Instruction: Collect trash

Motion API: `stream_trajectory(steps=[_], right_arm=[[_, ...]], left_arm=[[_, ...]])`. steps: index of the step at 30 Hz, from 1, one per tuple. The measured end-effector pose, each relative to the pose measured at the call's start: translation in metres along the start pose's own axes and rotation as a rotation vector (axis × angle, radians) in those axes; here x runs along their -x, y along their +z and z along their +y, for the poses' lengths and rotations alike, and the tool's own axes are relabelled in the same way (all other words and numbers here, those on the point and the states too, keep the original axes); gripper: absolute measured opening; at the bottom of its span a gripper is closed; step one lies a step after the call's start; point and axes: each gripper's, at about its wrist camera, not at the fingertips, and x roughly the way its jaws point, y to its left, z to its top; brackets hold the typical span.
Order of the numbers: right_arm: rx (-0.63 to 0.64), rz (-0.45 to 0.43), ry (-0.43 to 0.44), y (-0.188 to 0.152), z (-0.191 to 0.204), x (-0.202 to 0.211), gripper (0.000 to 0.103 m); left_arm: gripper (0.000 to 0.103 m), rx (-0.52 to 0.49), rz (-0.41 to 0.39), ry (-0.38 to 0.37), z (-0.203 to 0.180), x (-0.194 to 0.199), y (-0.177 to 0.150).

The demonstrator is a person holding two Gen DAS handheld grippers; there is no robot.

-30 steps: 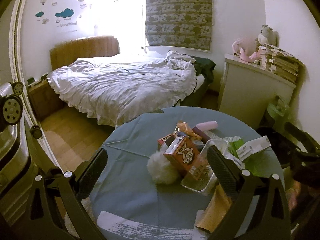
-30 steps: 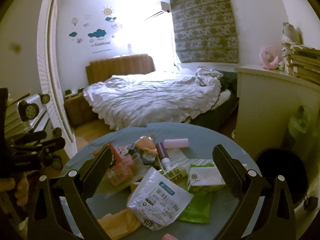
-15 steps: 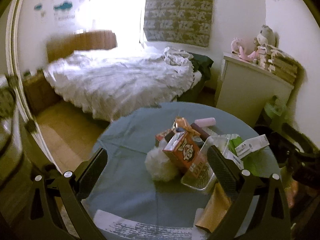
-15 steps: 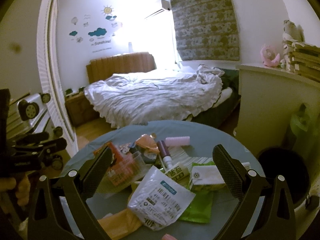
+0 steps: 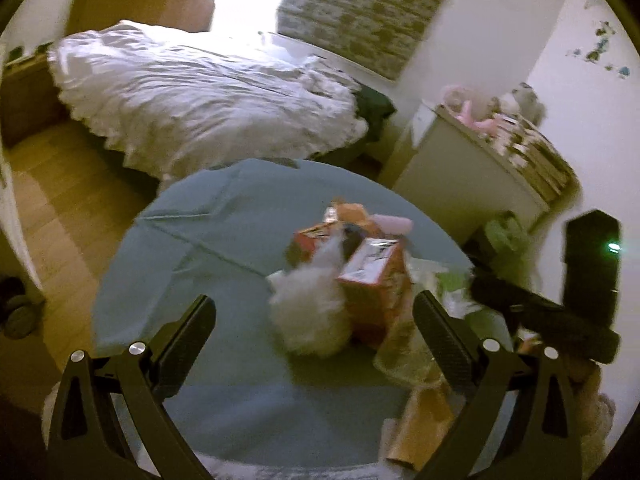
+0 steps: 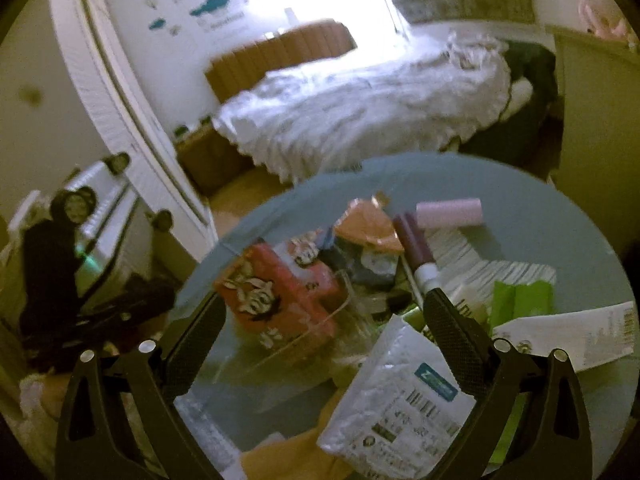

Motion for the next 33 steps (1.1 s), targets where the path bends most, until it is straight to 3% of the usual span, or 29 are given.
stream_trajectory(steps=[4, 6, 7, 10, 14, 15, 21, 27, 29, 33], right_arm=[[-0.06, 0.044, 0.026, -0.003, -0.014, -0.014, 0.062], [-0.082, 0.05, 0.048, -0.005, -0.02, -0.017, 0.054], [-0.095, 0.05, 0.059, -0.006, -0.023, -0.017, 0.049], [-0.101, 0.055, 0.068, -0.007, -0.025, -0.019, 0.044], [-0.097, 0.048, 0.082, -0.01, -0.026, -0.017, 0.032], [-0.098, 0.039, 0.088, -0.01, -0.026, -0.015, 0.025], [-0.12, -0.064, 0.117, -0.009, -0.034, 0.021, 0.012], [-0.22, -0.271, 0.096, -0.009, -0.085, 0.098, 0.01], [-0.271, -0.356, 0.043, -0.014, -0.116, 0.129, 0.01], [-0.365, -0.458, -0.166, -0.031, -0.182, 0.172, 0.01]], left_arm=[[0.095, -0.059, 0.015, -0.06, -0.015, -0.016, 0.009], [0.086, -0.09, 0.048, -0.089, -0.022, -0.032, 0.013], [0.076, -0.095, 0.075, -0.09, -0.022, -0.042, 0.014], [0.056, -0.094, 0.133, -0.105, -0.02, -0.065, 0.015], [0.042, -0.088, 0.132, -0.116, -0.019, -0.068, 0.013], [0.042, -0.095, 0.12, -0.108, -0.02, -0.064, 0.013], [0.039, -0.106, 0.019, -0.083, -0.034, -0.023, 0.014], [0.038, -0.148, -0.073, -0.139, -0.076, 0.014, 0.034], [0.038, -0.174, -0.073, -0.188, -0.102, 0.007, 0.043], [0.038, -0.238, -0.034, -0.274, -0.165, -0.032, 0.051]])
